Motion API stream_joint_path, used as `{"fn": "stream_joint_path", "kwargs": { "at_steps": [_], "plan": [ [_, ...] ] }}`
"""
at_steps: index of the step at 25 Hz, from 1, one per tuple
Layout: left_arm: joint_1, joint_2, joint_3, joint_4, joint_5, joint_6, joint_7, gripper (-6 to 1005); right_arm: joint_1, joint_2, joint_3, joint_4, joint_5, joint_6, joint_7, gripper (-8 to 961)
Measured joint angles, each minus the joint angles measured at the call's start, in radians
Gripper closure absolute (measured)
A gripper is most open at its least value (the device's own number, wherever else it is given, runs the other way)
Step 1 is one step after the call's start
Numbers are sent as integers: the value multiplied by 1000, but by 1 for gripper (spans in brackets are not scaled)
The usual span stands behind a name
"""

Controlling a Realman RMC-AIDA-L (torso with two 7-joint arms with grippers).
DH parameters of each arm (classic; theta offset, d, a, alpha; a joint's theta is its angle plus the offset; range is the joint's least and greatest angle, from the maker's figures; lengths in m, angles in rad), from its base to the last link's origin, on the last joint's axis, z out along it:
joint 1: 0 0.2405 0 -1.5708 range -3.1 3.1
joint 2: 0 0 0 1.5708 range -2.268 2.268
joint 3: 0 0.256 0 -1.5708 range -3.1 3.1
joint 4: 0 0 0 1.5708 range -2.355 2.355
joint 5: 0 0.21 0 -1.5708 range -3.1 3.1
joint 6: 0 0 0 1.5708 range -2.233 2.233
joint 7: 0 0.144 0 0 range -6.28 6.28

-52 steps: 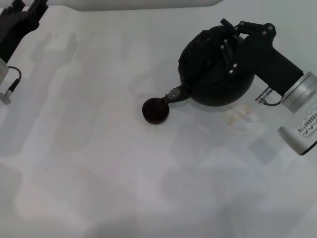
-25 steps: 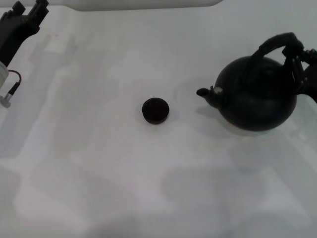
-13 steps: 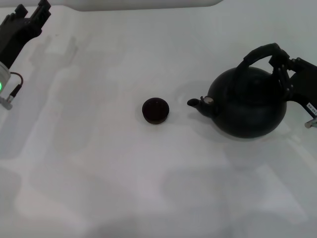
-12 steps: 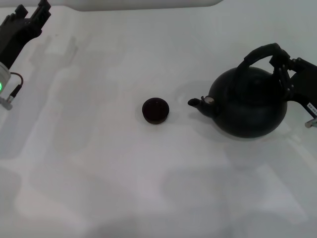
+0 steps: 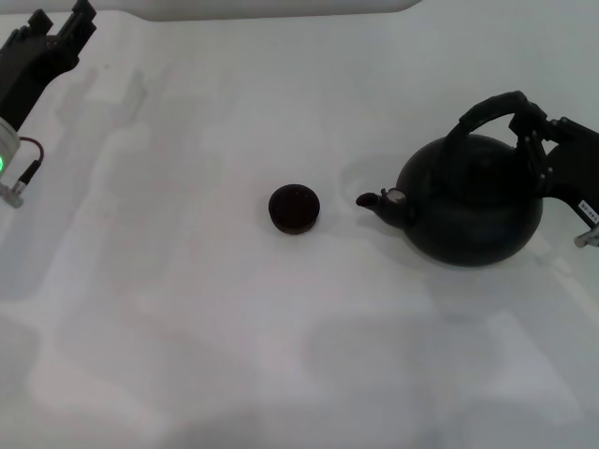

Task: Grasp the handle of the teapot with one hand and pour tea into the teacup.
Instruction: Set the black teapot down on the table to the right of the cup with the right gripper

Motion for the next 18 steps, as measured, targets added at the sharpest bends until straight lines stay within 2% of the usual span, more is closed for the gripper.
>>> {"fn": "stream_joint_path", "kwargs": {
  "at_steps": [13, 18],
  "plan": [
    [4, 2, -7, -2, 0, 0, 0, 284, -11, 0, -4, 0, 0, 1, 11, 715],
    [4, 2, -3, -2, 0, 0, 0, 285, -13, -1, -8, 6, 3, -6, 110, 636]
  ]
}}
